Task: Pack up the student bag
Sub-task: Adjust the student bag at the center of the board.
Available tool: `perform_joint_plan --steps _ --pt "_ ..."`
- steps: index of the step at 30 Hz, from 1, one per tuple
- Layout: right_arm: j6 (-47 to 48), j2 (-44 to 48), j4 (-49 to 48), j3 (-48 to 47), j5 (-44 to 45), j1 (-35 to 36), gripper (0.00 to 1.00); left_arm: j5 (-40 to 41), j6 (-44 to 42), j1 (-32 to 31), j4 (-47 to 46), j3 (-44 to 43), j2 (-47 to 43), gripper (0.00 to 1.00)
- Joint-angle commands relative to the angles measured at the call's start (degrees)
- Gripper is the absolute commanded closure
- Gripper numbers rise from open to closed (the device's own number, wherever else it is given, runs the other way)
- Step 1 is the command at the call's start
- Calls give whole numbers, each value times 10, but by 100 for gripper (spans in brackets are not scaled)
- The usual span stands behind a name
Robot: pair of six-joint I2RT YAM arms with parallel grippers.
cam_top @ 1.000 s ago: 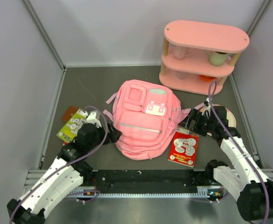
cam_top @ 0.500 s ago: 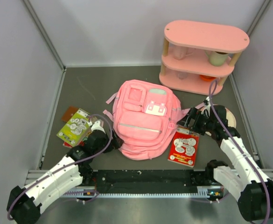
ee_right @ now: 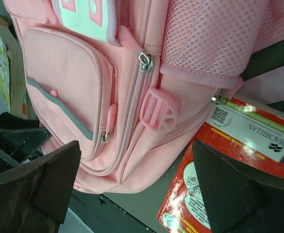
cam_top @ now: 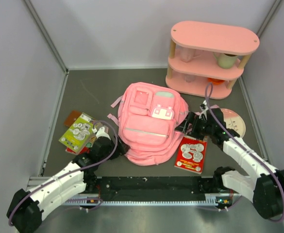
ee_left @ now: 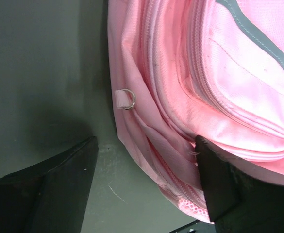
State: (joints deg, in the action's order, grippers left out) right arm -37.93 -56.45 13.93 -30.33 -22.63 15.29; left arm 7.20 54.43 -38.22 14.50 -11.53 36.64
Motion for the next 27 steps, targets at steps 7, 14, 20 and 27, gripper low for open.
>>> perform_joint_plan --steps 7,14,20,27 --pt "-24 -99 -73 -5 15 45 11 16 -17 -3 -37 0 12 78" --pt "-19 -91 -104 4 -25 58 34 60 -61 -3 15 -41 -11 100" --pt "-21 -90 -89 -10 -12 99 41 126 -123 -2 46 -92 4 100" --pt "23 -51 23 -56 165 98 12 169 -145 -2 137 -149 17 26"
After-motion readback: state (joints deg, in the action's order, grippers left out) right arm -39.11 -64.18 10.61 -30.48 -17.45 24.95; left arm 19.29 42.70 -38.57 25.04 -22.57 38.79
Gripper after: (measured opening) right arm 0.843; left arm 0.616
